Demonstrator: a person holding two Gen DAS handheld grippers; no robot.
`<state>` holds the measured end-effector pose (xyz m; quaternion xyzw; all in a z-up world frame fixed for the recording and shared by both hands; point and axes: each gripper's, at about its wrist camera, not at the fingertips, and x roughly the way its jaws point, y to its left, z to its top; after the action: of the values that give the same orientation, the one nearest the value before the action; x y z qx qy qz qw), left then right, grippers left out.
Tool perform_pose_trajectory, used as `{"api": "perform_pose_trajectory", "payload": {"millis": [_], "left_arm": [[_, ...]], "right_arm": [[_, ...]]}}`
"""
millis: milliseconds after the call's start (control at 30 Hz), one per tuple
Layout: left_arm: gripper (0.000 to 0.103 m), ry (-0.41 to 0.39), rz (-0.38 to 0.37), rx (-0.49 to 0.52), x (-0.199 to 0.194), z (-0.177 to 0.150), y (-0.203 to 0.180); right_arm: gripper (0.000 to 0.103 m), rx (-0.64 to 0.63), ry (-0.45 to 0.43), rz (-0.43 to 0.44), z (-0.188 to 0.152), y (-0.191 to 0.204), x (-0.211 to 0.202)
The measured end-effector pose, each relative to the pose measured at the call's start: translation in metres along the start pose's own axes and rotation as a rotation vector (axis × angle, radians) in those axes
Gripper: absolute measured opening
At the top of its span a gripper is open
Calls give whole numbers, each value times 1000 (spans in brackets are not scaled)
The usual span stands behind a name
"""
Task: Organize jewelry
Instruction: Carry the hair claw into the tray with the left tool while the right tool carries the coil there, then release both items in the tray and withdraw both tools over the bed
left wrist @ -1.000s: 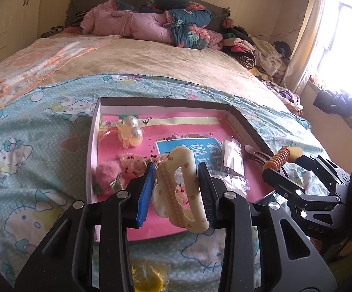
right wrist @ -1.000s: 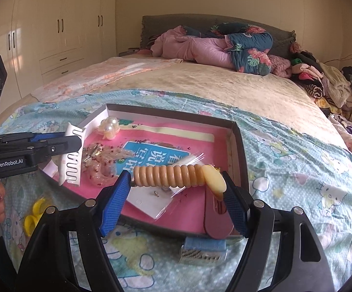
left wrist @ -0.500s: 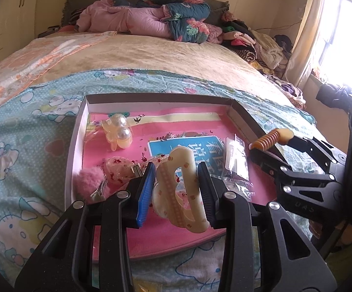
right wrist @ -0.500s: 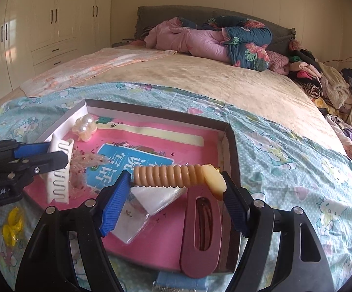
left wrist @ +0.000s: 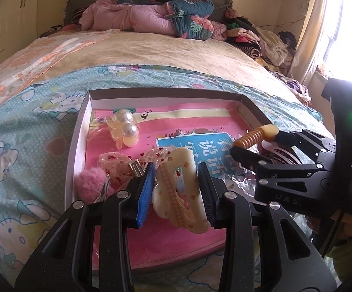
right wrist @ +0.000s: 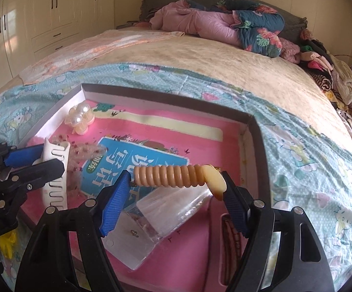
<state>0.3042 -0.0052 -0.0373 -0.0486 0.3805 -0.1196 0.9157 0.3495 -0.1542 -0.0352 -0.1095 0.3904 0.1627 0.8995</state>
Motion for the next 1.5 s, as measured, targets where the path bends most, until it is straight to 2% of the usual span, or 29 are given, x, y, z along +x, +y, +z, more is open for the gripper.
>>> {"api": "perform_pose_trajectory", "payload": {"millis": [167,433,700,967,1200,1500], "left_arm": [[29,12,4,-10,4,-3,7],[30,18,1,-15,7,-5,10],[33,17,1,-19,4,-7,9],[46,9,3,-25,-2,-7,7],[58,-9,6,-23,-14,-6,3],[68,-35,21,-17,-33,-13,-2]], "right_arm": [[73,-8,22,12,-4,6,8],[74,-7,11,21,-8,6,3],[87,7,-22,10,-14,-1,-12],[94,17,-71,-33,-21,-9,-36],[95,25,-107,-51,-28,-14,-58],[96,48,-143,-51,-37,-14,-80]]}}
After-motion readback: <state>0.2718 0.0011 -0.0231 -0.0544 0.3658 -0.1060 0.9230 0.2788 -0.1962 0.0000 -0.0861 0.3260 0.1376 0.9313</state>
